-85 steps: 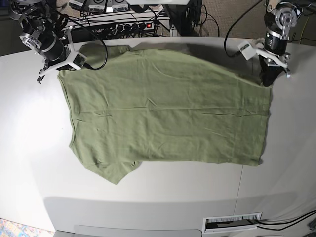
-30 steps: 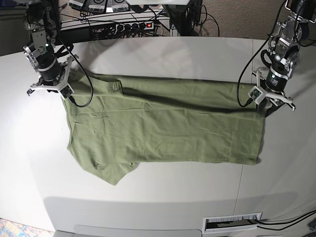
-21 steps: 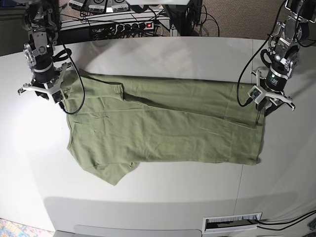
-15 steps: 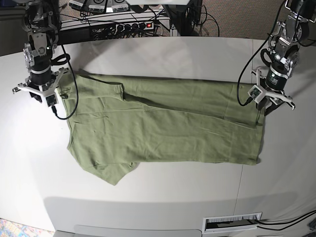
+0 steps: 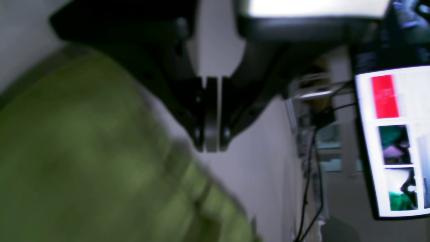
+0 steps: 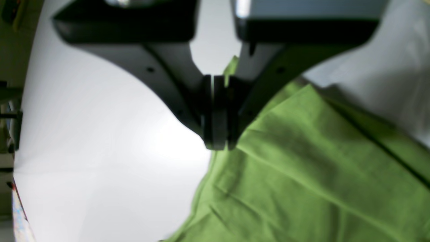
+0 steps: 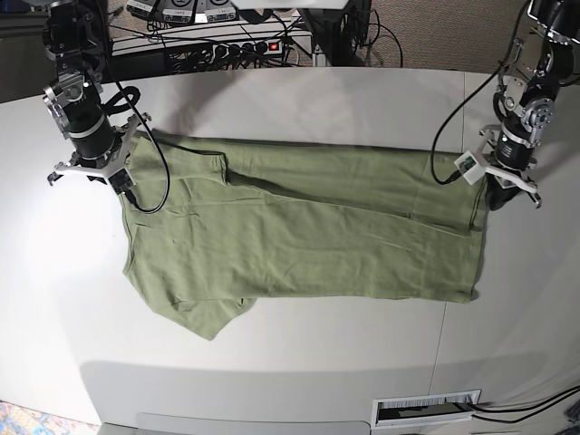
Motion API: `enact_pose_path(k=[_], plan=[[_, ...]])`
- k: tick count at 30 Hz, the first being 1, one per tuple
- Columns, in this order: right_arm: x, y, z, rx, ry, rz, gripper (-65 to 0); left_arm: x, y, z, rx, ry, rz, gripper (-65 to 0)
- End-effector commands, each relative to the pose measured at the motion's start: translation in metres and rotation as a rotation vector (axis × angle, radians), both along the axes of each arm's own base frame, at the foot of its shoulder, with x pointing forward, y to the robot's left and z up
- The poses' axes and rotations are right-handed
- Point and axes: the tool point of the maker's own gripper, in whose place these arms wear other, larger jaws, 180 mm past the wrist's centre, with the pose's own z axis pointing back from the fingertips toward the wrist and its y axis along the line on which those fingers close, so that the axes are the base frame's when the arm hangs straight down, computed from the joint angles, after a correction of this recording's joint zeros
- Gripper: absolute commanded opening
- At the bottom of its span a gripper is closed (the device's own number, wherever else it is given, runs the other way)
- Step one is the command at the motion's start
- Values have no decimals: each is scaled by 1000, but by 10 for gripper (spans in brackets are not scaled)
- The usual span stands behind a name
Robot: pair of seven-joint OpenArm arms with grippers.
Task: Fold the T-shirt properly
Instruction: 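Lower the folded edge onto the shirt and open both grippers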
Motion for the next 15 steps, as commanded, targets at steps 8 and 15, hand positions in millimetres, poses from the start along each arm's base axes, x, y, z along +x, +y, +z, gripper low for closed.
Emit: enact_pose_path(k=[8, 15], plan=[[2, 23, 0, -21, 12, 130, -650, 7, 14, 15, -32, -10, 14, -650], [6, 20, 1, -85, -3, 146, -650, -6, -9, -7, -114, 131, -74, -650]])
